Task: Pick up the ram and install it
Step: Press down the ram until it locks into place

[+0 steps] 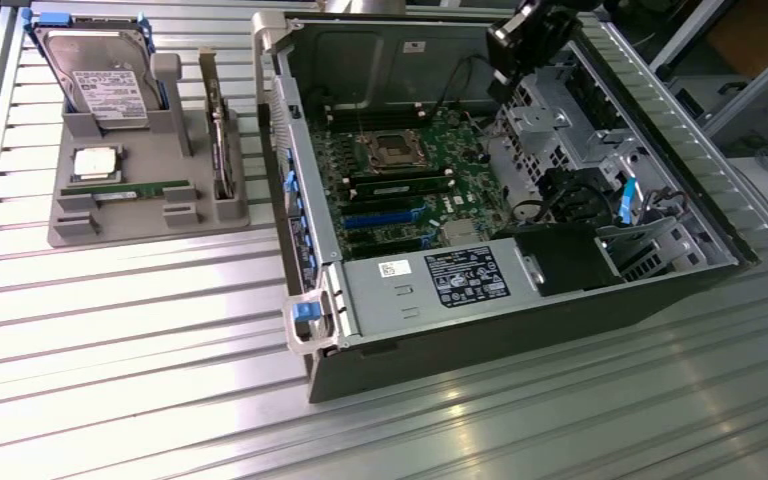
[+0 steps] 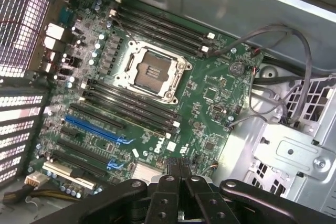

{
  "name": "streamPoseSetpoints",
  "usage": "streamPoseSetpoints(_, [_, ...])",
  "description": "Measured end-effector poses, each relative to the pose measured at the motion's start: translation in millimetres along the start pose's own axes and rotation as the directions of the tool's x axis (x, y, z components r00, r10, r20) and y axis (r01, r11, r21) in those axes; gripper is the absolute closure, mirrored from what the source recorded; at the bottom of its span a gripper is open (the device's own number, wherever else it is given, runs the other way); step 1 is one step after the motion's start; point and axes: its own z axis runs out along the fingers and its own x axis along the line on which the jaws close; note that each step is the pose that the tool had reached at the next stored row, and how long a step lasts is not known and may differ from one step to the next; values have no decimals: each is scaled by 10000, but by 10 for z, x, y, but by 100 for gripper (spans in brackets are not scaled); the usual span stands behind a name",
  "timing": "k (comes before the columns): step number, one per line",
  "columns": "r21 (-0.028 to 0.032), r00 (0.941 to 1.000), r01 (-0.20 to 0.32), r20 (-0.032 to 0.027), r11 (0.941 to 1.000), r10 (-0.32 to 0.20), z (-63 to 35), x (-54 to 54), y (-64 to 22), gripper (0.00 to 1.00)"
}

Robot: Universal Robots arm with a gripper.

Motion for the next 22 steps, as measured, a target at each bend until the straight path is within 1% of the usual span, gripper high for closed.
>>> streamPoseSetpoints(1, [-6,10000,-97,1,10000,97,0,0,0,89])
streamPoseSetpoints(3, [-27,9988,-482,7,9988,482,0,0,0,89])
streamPoseSetpoints(7, [-46,9965,-841,10,9964,841,0,0,0,89])
streamPoseSetpoints(11, [-67,9927,-1209,14,9926,1209,0,0,0,89])
streamPoseSetpoints(13, [-79,9895,-1443,16,9895,1443,0,0,0,89])
streamPoseSetpoints(14, [-96,9848,-1735,18,9848,1736,0,0,0,89])
streamPoseSetpoints(15, [-103,9826,-1857,18,9826,1857,0,0,0,89])
streamPoseSetpoints(22, [-138,9690,-2470,20,9689,2470,0,0,0,89])
